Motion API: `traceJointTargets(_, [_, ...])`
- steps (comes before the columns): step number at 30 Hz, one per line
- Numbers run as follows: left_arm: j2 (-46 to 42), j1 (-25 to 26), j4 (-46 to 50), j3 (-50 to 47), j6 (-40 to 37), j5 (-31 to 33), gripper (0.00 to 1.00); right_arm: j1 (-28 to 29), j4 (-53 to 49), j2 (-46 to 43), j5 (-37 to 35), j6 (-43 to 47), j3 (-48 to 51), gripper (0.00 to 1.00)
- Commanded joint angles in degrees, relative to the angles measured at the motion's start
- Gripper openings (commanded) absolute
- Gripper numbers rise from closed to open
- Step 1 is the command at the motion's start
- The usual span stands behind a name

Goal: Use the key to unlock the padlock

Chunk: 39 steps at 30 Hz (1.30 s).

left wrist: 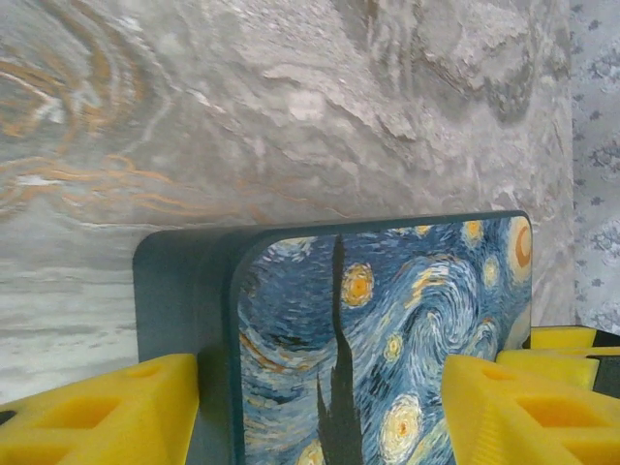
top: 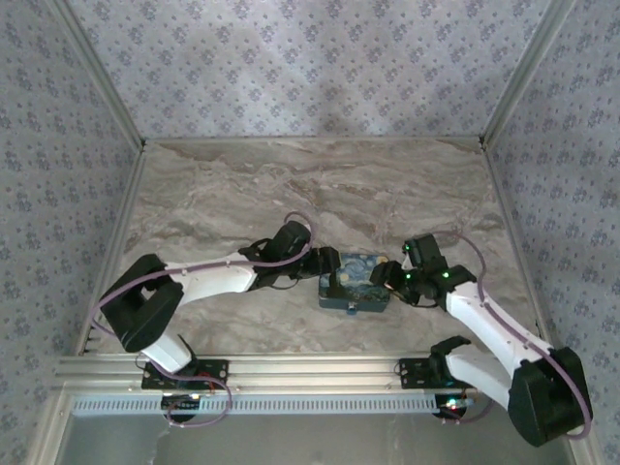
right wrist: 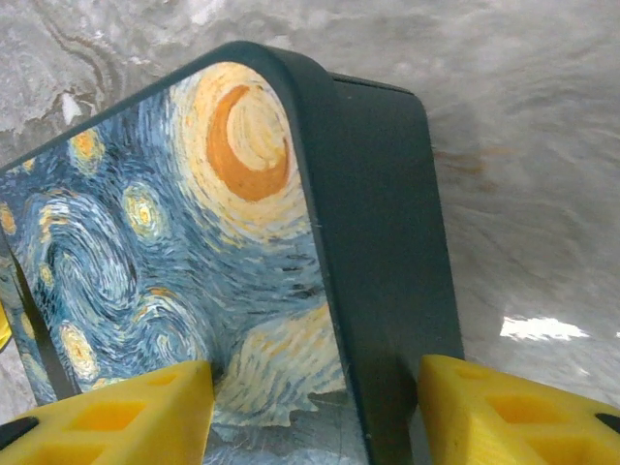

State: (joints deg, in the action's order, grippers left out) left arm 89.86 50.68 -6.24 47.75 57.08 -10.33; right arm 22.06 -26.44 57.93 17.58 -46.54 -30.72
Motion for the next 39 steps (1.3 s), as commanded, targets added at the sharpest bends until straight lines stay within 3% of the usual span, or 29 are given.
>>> traceJointTargets(1, [-4.0, -1.2, -0.7, -2.1, 0.3, -1.0, 0.64, 2.9, 6.0, 4.7, -0.3, -1.2, -3.2, 0.59])
traceJointTargets(12, [-10.1, -12.0, 8.3, -3.2, -5.6, 0.2, 0.60, 6.3, 12.5, 22.4, -2.5, 0.8, -14.1, 0.59])
traceJointTargets(20, [-5.1, -18.9, 10.5, 2.2, -10.3, -3.3, 0.59, 6.4, 13.9, 31.8, -2.7, 1.9, -21.5, 0.59])
traceJointTargets(39, [10.2, -21.4, 10.5, 15.1, -12.0, -5.6, 0.57, 6.4, 14.5, 37.8, -2.6, 1.0, -26.1, 0.59])
